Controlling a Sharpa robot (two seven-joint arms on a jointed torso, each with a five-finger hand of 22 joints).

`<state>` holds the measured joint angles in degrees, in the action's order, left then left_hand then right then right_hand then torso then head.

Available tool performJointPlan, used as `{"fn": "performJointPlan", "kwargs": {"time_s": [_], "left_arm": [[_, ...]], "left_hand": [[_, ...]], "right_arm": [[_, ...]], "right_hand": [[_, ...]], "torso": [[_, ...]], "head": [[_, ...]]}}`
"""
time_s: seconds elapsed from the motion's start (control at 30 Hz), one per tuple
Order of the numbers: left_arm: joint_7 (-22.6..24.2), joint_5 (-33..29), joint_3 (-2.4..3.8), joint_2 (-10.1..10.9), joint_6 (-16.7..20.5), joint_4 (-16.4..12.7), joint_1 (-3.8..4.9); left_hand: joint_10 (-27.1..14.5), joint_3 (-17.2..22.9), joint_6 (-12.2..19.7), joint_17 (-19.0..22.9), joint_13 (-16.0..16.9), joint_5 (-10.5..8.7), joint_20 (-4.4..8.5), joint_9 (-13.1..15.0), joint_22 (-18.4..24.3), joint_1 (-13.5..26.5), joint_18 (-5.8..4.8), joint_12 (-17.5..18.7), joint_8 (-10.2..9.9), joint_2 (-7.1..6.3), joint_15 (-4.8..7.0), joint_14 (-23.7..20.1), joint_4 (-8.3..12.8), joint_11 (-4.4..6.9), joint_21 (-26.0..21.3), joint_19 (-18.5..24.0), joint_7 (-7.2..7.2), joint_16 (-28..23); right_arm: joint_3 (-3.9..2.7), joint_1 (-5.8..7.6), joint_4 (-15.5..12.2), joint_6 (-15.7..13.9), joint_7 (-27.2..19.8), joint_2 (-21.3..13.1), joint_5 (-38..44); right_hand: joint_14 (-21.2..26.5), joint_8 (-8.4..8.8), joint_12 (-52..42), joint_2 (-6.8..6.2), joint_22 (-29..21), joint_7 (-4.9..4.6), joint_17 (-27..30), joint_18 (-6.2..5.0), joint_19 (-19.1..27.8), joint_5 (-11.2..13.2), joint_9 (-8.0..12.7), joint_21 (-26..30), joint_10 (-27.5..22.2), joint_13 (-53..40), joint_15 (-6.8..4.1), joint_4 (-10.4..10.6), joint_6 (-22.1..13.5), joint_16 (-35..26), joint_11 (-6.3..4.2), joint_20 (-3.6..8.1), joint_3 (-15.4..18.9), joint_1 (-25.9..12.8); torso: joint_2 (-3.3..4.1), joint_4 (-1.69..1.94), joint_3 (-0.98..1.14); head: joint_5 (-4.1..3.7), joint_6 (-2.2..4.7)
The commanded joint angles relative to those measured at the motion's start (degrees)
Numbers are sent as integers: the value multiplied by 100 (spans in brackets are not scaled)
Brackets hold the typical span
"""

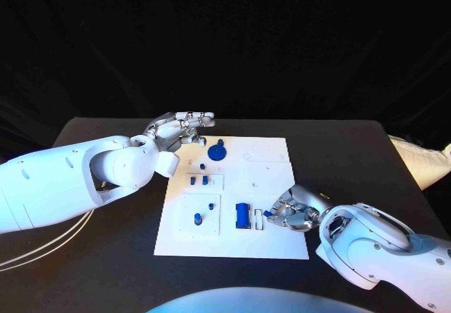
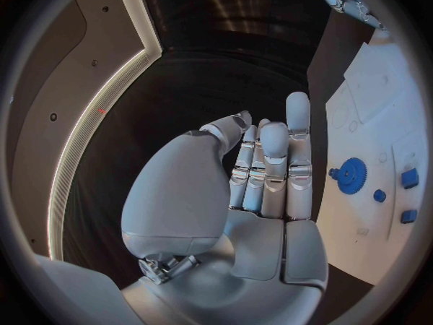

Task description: Assemble the parts on the task board

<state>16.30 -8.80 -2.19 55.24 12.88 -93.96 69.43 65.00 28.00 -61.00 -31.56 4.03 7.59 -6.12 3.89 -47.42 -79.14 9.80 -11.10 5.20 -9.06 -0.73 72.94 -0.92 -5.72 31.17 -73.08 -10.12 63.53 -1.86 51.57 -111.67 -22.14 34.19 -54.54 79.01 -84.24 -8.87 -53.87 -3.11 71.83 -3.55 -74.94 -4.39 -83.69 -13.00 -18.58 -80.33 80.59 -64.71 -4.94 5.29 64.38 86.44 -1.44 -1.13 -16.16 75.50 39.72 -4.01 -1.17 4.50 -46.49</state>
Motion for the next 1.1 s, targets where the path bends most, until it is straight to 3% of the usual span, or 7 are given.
{"fn": "performJointPlan", "kwargs": {"time_s": [0.03, 0.27, 0.37, 0.6, 0.93, 1.1], "left_arm": [[29, 26, 3, -8, -112, -25, 4], [29, 27, 3, -10, -113, -40, 4], [27, 27, 3, -9, -112, -45, 4], [18, 27, 3, -5, -113, -55, 5], [-13, 27, 3, -2, -131, -73, 5], [-27, 55, 4, -1, -143, -79, 5]], "left_hand": [[-31, -5, 54, 6, -7, 25, 4, 0, 10, 12, 60, -26, 28, -10, 13, -42, 32, -6, -38, 21, 0, -22], [-31, -5, 54, 6, -7, 25, 4, 0, 10, 12, 60, -26, 28, -10, 13, -42, 32, -6, -38, 21, 0, -22], [-31, -5, 54, 6, -7, 25, 4, 0, 10, 12, 60, -26, 28, -10, 13, -42, 32, -6, -38, 21, 0, -22], [-31, -5, 54, 6, -7, 25, 4, 0, 10, 12, 60, -26, 28, -10, 13, -42, 32, -6, -38, 21, 0, -22], [-36, -5, 56, 18, -8, 25, 4, 0, 10, 11, 60, -31, 30, -9, 13, -47, 37, -7, -41, 22, -1, -24], [-39, -9, 59, 25, -8, 24, 4, 0, 11, 16, 60, -32, 30, -12, 12, -51, 36, -9, -42, 23, -3, -26]], "right_arm": [[-1, 0, 21, -34, 25, 43, -244], [2, -2, 175, 53, 57, 236, -297], [3, -2, 239, 75, 67, 296, -301], [4, -2, 353, 247, 91, 387, -217], [5, -1, 437, 777, 134, 455, -59], [6, -1, 442, 893, 138, 477, -33]], "right_hand": [[-466, 1, -39, -21, 10, 36, -948, 75, -19, -69, -299, -26, 41, -17, -18, 30, 97, 33, 8, 22, -14, -86], [-468, 17, -87, -120, 24, 37, -955, 77, -25, -457, -333, -32, 69, -67, -19, 154, 130, 36, 8, 25, 50, -346], [-472, 26, -113, -115, 46, 36, -971, 81, -34, -669, -346, -43, 89, -90, -16, 292, 146, 45, 10, 24, 132, -545], [-478, 30, -142, -83, 82, 47, -999, 88, -51, -851, -375, -62, 120, -120, -23, 482, 191, 61, 3, 28, 271, -795], [-482, 16, -63, -27, 111, 71, -1023, 92, -63, -808, -415, -76, 132, -68, -36, 621, 257, 74, -14, 37, 406, -953], [-484, 7, -51, -14, 117, 80, -1033, 93, -65, -780, -427, -79, 137, -59, -41, 628, 277, 80, -22, 41, 423, -956]], "torso": [[-5, -1, -3], [7, 0, 7], [2, 3, -1], [1, -2, 0], [-1, -7, 1], [-4, -4, 1]], "head": [[-1, -9], [1, -14], [6, -20], [7, -31], [1, -58], [2, -63]]}}
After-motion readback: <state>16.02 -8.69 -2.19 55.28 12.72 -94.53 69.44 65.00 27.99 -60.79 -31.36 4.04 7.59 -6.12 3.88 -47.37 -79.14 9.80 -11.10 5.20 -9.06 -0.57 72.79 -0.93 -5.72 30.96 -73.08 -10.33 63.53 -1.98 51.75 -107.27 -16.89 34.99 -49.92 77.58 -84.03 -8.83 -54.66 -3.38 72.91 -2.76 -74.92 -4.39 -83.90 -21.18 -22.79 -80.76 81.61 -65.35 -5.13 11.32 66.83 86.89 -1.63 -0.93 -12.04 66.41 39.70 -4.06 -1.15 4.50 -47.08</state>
